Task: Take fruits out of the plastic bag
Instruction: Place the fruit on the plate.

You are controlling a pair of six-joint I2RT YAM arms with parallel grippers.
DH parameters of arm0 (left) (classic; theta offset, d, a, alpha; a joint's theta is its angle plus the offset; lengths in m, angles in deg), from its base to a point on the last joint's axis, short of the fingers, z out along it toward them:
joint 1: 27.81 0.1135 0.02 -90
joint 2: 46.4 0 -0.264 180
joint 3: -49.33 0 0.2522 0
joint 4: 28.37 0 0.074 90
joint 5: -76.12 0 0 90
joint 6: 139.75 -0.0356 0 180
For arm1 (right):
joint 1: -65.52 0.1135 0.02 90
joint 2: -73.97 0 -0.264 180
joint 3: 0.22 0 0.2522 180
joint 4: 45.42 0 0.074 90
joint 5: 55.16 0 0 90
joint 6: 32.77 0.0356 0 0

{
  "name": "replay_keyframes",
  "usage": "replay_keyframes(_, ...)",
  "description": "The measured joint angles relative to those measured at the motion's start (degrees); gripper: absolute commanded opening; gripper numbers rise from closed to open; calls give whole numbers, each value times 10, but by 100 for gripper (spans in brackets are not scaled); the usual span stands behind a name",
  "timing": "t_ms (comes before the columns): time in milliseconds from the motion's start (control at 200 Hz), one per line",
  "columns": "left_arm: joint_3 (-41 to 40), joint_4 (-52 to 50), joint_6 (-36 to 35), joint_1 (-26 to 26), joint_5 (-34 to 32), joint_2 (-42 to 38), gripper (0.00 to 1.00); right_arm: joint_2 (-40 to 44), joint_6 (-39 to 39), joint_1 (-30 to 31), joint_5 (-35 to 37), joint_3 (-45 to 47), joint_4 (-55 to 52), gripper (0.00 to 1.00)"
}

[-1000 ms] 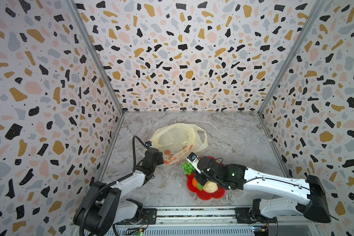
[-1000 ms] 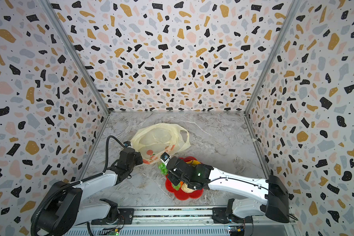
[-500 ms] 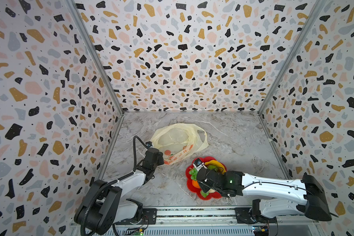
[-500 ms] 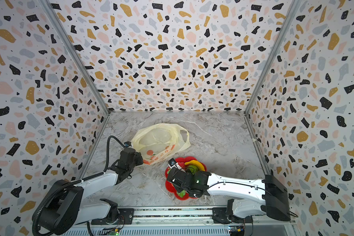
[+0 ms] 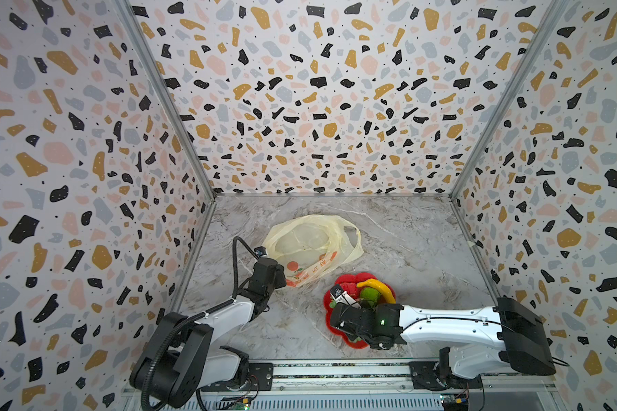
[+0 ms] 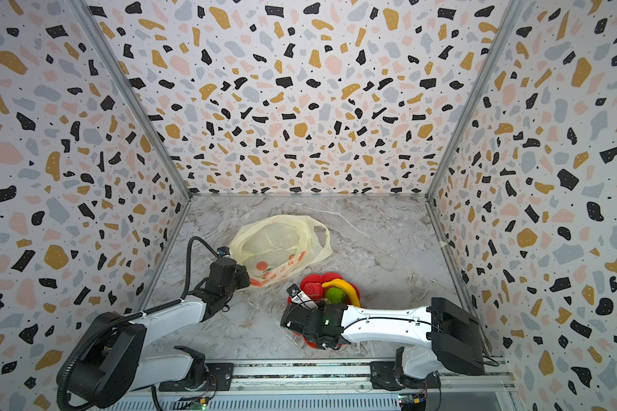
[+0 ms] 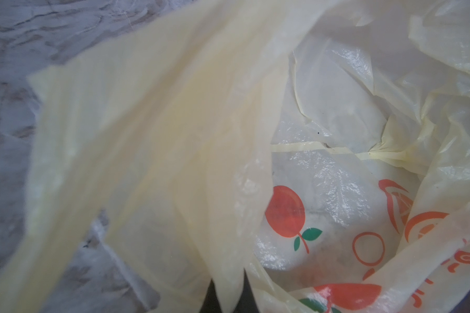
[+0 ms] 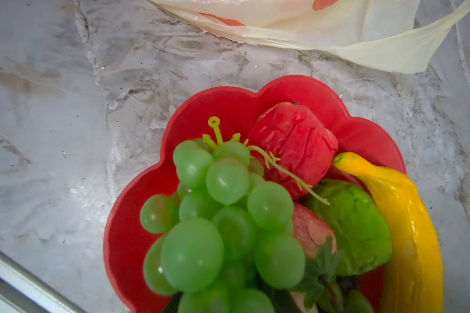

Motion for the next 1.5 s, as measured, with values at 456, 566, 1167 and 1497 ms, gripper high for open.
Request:
replay_keyframes(456,0,2,0,0,4,8,0,-35,-6,5,15,-24,9,52)
replay_keyframes(566,0,2,0,0,5,11,0,-36,-8,7,12,-25,12,61)
replay_keyframes(1167,0,2,0,0,5,13,0,-28,-20,9,-56,-35,22,89)
replay_keyframes(1497,0,2,0,0,5,13,1,-18,-38,8,-93,-35,28,99)
